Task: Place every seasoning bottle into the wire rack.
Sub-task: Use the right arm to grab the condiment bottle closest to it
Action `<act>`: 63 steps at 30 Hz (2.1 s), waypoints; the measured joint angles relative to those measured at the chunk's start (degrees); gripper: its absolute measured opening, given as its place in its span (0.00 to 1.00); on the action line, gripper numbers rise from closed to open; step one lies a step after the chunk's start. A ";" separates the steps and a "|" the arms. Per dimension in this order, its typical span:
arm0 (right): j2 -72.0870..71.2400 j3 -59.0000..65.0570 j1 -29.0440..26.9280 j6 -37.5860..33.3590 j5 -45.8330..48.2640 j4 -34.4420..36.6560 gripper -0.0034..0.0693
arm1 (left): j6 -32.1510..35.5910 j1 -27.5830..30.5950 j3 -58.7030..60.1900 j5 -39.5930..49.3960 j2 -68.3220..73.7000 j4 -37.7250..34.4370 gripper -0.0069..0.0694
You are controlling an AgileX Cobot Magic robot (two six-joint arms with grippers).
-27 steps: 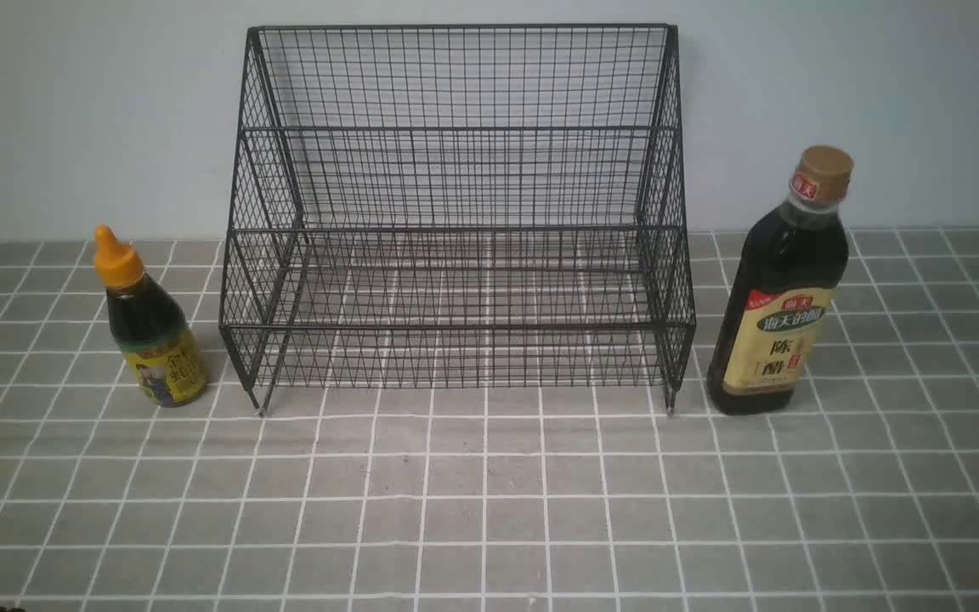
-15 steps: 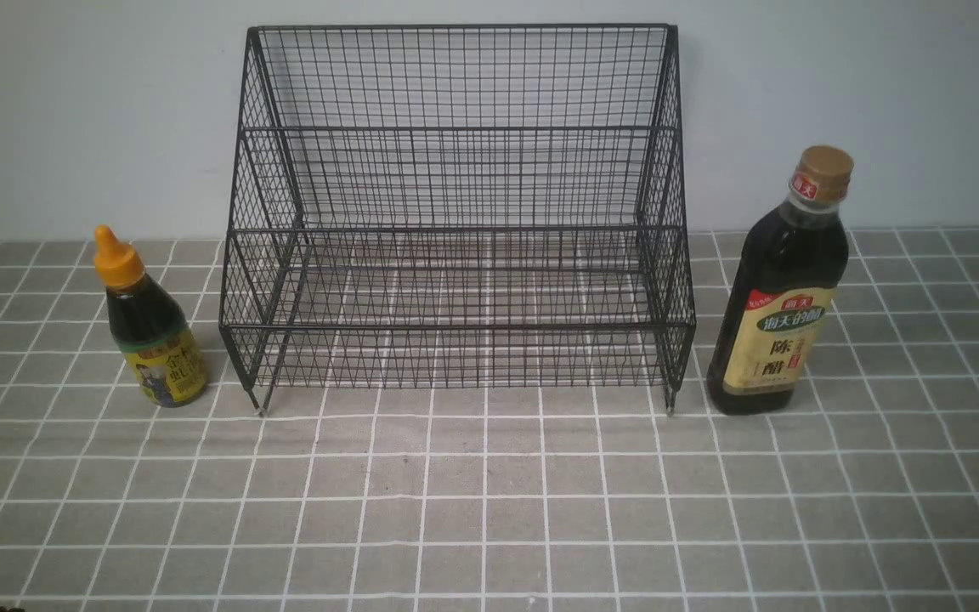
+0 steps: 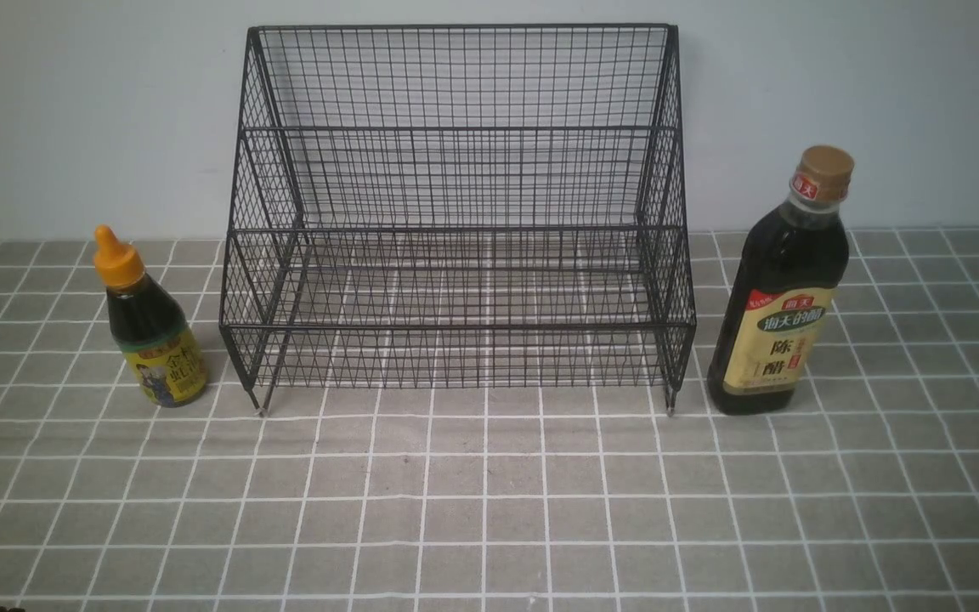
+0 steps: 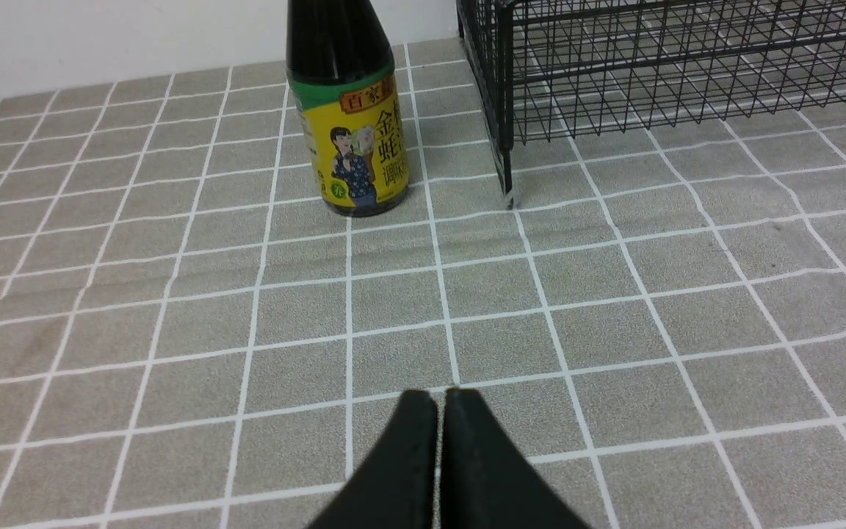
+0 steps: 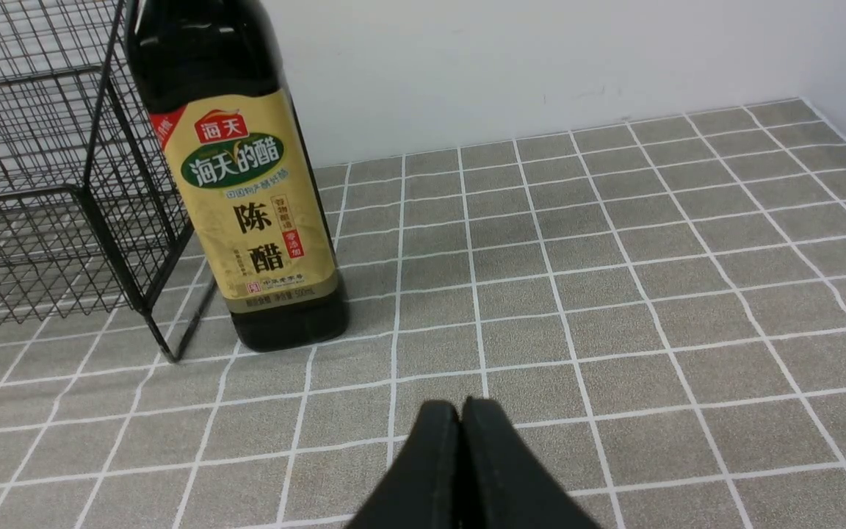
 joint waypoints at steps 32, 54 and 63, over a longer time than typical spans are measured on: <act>16.08 -24.17 0.00 0.48 -5.90 2.99 0.06 | 0.00 0.00 0.00 0.00 0.00 0.00 0.08; 69.40 -68.74 0.65 -43.01 22.90 40.86 0.68 | 0.00 0.00 0.00 0.00 0.00 0.00 0.08; 81.52 -74.51 7.35 -45.43 18.11 34.58 0.79 | 0.00 0.00 0.00 0.00 0.00 0.00 0.08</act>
